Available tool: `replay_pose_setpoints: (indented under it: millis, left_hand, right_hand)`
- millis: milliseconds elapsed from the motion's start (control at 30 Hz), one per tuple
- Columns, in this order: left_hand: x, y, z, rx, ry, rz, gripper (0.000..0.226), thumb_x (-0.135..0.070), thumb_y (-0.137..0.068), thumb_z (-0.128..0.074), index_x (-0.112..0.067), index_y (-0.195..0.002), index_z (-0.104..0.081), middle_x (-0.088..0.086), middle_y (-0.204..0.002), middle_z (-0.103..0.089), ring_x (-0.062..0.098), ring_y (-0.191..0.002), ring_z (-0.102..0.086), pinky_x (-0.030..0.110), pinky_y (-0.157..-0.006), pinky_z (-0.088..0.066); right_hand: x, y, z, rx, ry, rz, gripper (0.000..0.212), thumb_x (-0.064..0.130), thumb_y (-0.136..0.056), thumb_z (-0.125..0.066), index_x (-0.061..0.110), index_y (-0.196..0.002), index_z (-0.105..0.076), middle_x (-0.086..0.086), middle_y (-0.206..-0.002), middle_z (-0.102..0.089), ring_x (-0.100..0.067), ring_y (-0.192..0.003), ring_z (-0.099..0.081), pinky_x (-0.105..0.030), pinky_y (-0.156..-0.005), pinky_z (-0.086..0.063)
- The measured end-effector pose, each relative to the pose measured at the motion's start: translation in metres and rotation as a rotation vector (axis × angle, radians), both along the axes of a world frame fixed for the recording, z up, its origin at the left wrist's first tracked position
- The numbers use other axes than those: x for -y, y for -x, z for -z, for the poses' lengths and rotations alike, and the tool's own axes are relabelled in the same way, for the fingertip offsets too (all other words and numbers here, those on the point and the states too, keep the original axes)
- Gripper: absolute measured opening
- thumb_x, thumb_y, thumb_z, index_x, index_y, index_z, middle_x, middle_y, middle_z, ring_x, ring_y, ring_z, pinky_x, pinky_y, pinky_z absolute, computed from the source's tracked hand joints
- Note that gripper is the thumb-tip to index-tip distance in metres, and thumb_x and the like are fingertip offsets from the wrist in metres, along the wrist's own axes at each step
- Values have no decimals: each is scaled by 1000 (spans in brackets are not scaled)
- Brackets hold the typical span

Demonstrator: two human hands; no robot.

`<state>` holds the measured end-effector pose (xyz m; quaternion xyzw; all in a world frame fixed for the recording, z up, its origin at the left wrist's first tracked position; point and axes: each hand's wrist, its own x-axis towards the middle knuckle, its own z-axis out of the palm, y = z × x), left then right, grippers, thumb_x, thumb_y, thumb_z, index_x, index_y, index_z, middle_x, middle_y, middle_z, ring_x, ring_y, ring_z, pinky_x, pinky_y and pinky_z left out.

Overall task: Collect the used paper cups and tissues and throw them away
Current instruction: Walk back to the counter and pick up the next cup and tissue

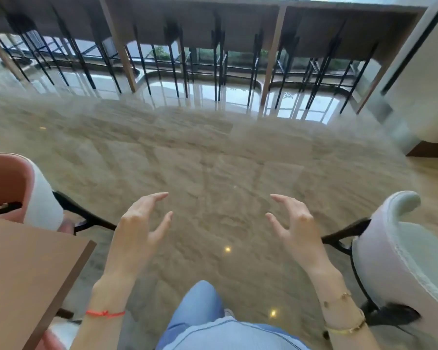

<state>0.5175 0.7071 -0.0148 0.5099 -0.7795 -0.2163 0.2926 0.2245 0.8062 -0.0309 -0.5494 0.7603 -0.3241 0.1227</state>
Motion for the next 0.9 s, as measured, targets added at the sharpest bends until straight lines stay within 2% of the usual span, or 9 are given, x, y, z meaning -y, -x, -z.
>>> replay_pose_setpoints:
  millis: [67,267,433,633,800,900]
  left_hand:
    - [37,10,3,12,5,-16,39,-21,-87,-69,-19,-126,-61,-6,-121,-63,10,-116,-56,9,-97,-32]
    - [166,41,23,25,17,-47,39,-16,-85,-71,-15,-123,-63,-3,-118,-65,13,-111,-59,8,-96,-32]
    - [302,71,23,6,45,-53,39,-18,-85,-71,-17,-124,-63,-5,-118,-64,7,-111,-56,1,-96,-28]
    - [469,109,4,25,119,-20,40,-15,-84,-72,-13,-123,-63,0,-117,-66,13,-110,-59,9,-98,-33]
    - [577,144,-1,48,96,31,40,-14,-84,-73,-12,-123,-63,1,-118,-66,16,-110,-61,15,-99,-36]
    - [640,167,4,63,76,47,40,-17,-85,-72,-14,-124,-63,-1,-120,-65,13,-112,-59,10,-99,-33]
  right_hand:
    - [42,12,3,-6,-13,-31,41,24,-89,-67,19,-128,-57,4,-122,-60,-11,-121,-49,-17,-101,-32]
    - [179,46,26,10,-8,-69,38,24,-87,-68,22,-124,-59,11,-118,-60,-9,-119,-50,-14,-98,-32]
    - [319,79,26,17,12,-94,39,24,-88,-67,20,-126,-58,6,-121,-60,-9,-121,-49,-12,-101,-29]
    - [479,115,10,1,69,-56,39,23,-87,-68,18,-125,-59,4,-120,-61,-11,-120,-50,-15,-101,-31]
    - [575,146,13,23,61,-6,39,21,-86,-69,18,-124,-60,2,-120,-62,-14,-119,-50,-13,-99,-29]
    - [630,167,23,38,47,10,39,24,-87,-67,21,-125,-58,5,-120,-60,-12,-120,-48,-10,-97,-27]
